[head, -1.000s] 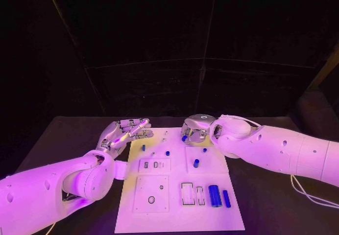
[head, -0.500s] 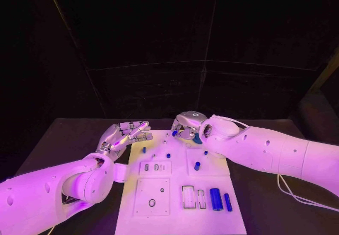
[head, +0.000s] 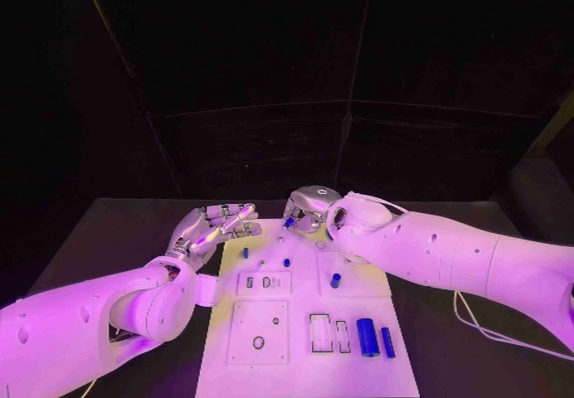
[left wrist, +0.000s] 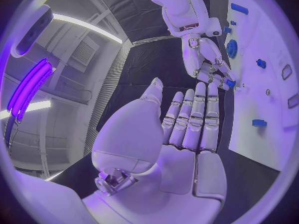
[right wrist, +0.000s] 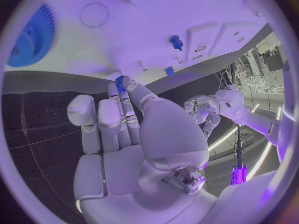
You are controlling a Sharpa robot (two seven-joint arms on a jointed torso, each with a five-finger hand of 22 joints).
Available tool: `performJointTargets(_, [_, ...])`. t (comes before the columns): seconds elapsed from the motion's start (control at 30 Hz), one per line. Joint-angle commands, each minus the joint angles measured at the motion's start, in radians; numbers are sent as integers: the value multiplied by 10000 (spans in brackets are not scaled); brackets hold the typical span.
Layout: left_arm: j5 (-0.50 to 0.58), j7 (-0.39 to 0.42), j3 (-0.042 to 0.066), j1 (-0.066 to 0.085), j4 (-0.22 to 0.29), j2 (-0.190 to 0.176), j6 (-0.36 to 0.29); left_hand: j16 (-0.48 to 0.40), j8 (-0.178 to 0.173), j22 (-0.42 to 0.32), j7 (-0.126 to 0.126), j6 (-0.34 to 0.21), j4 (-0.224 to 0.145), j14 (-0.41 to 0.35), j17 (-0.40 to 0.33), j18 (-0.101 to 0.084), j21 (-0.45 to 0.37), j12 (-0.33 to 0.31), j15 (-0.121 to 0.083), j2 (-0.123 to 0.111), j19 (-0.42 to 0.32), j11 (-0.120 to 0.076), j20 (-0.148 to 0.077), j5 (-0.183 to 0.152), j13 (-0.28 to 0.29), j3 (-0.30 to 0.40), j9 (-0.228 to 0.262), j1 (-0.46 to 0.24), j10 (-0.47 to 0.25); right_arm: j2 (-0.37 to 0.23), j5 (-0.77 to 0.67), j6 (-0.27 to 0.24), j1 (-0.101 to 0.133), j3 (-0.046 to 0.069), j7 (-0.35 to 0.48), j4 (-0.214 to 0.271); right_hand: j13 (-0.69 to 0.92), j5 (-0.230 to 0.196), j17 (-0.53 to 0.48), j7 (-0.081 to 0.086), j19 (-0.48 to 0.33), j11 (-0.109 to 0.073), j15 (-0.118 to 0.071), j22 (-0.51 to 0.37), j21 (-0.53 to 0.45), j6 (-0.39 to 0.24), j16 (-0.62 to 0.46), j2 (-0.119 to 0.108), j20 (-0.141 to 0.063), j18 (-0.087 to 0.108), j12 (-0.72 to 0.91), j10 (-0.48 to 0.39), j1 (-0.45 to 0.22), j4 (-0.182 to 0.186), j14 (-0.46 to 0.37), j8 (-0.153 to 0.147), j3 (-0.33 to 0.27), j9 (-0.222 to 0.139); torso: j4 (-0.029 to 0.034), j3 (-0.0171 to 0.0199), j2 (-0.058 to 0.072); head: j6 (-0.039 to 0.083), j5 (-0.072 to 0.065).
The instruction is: Assemble the parts on the task board
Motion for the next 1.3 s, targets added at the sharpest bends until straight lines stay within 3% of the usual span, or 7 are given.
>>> performJointTargets(0.03, [-76, 55, 9, 27, -8, 8, 67, -56, -33, -16, 103, 26, -29, 89, -2, 133, -28, -25, 17, 76, 79, 15, -11, -61, -7, -26, -9, -18, 12, 69, -176, 228, 23, 9, -121, -49, -13, -24, -1, 4, 24, -3, -11, 9, 28, -40, 51, -3, 36, -51, 8, -79, -52, 9, 51, -27, 46, -5, -3, 3, 13, 1, 38])
performJointTargets(0.5, [-75, 21, 9, 59, -4, 6, 89, -61, -36, -19, 104, 27, -31, 91, -2, 134, -31, -29, 17, 77, 82, 15, -10, -61, -7, -29, -9, -20, 13, 347, -378, 514, 21, 8, -157, -352, -15, -176, -73, 40, 6, 37, 22, 11, 44, -152, 59, -143, 66, -51, 5, -205, -169, 71, 25, -30, 249, -8, 12, -14, 26, -42, 83])
performJointTargets(0.97, [-75, -32, 9, 90, -37, 23, 106, -91, -66, -35, 118, 12, -40, 100, -1, 134, -53, -62, 22, 82, 96, 26, -8, -61, -9, -48, -12, -36, -4, 500, -364, 612, 21, 7, -86, -539, -29, -250, -509, 153, -245, 156, 123, -319, -95, -529, -148, -417, 148, 10, -8, -641, -339, 206, -110, -55, 525, -29, 0, -4, 30, -85, 122])
performJointTargets(1.07, [-75, -58, 9, 93, -43, 30, 117, -115, -92, -48, 131, -6, -45, 103, -1, 132, -71, -90, 28, 86, 103, 36, -4, -61, -11, -63, -13, -49, -26, 518, -313, 614, 21, 7, -60, -591, -26, -444, -1663, 342, -1148, 392, 306, -1637, -747, -1359, -906, -762, 298, 257, 18, -1645, -447, 343, -460, -60, 418, -42, -12, -4, 26, -89, 133])
performJointTargets(1.17, [-73, -83, 9, 95, -53, 32, 139, -126, -106, -55, 136, -16, -48, 106, -1, 132, -81, -105, 31, 88, 108, 41, -2, -62, -12, -71, -14, -56, -37, 494, -288, 580, 21, 7, -56, -588, -35, -617, -2714, 324, -1946, 439, 357, -2819, -1406, -2640, -1651, -984, 377, 457, 20, -2541, -432, 499, -825, -70, 78, -74, -8, -3, 27, -87, 132])
performJointTargets(1.3, [11, -125, 9, 98, -106, 34, 178, -141, -122, -63, 138, -27, -49, 109, 0, 131, -92, -121, 34, 90, 113, 46, 0, -62, -12, -83, -15, -68, -49, 320, -219, 426, 22, 7, -57, -427, -2, -561, -3593, 304, -2397, 441, 356, -3697, -2013, -3555, -2328, -1111, 399, 575, 158, -2978, -242, 809, -1050, -96, -478, -80, 1, 15, 14, -91, 138])
